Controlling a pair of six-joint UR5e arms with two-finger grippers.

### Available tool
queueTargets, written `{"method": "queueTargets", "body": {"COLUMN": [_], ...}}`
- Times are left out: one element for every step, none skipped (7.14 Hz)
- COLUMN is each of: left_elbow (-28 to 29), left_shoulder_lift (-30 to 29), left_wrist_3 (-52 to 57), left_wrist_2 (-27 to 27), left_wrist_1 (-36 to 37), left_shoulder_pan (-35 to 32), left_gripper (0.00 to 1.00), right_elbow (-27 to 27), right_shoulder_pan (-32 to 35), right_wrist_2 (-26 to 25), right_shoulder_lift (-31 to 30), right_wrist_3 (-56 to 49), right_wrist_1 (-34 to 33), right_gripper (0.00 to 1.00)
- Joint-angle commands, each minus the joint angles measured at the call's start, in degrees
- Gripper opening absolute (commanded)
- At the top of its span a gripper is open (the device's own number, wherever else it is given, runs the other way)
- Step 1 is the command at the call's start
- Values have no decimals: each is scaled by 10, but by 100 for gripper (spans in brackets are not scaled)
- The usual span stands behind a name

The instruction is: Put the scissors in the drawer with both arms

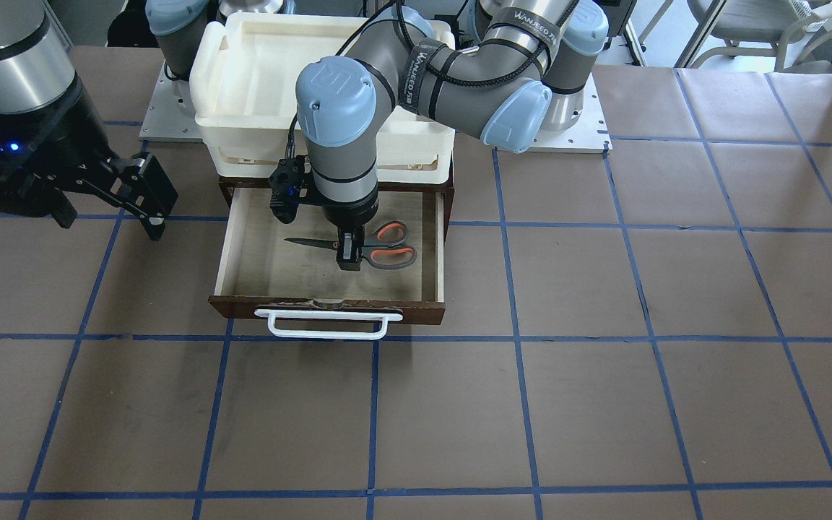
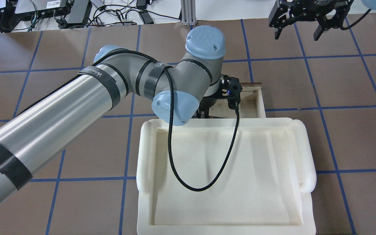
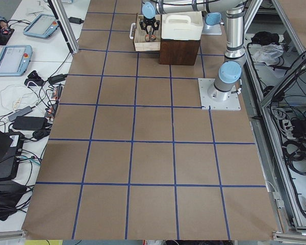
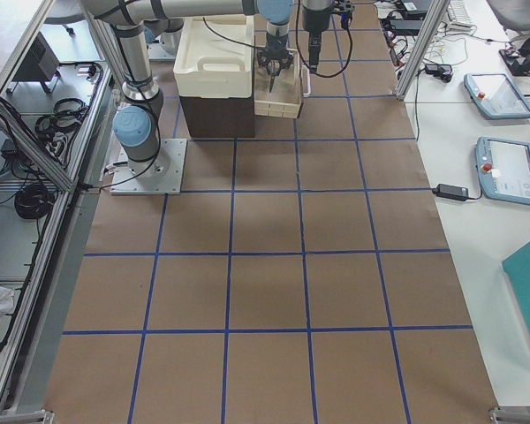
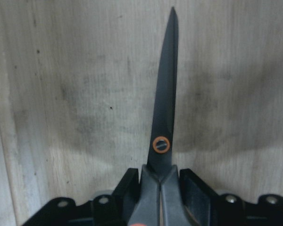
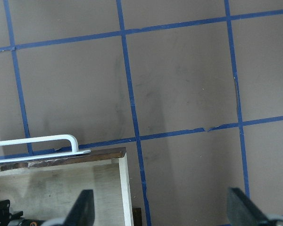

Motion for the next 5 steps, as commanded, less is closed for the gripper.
{"method": "queueTargets", "body": {"left_elbow": [-5, -10, -10, -10, -10], "left_shoulder_lift": [-3, -3, -3, -4, -6], "left_wrist_3": [0, -1, -2, -1, -1], "left_wrist_2": [0, 1, -1, -2, -2], "left_wrist_1": [1, 6, 6, 8, 9], "left_shoulder_pan": [-3, -6, -6, -6, -7], "left_gripper": [0, 0, 0, 12, 19], "right_elbow": [12, 13, 14, 14, 15], "right_shoulder_pan": [0, 1, 1, 1, 1], "right_wrist_2": [2, 4, 4, 3, 1], "right_shoulder_lift": [-5, -6, -6, -7, -7], "right_wrist_3": [-1, 0, -1, 0, 0], "right_wrist_1": [-2, -1, 0, 0, 0], "right_gripper": [100, 100, 100, 100, 100]}}
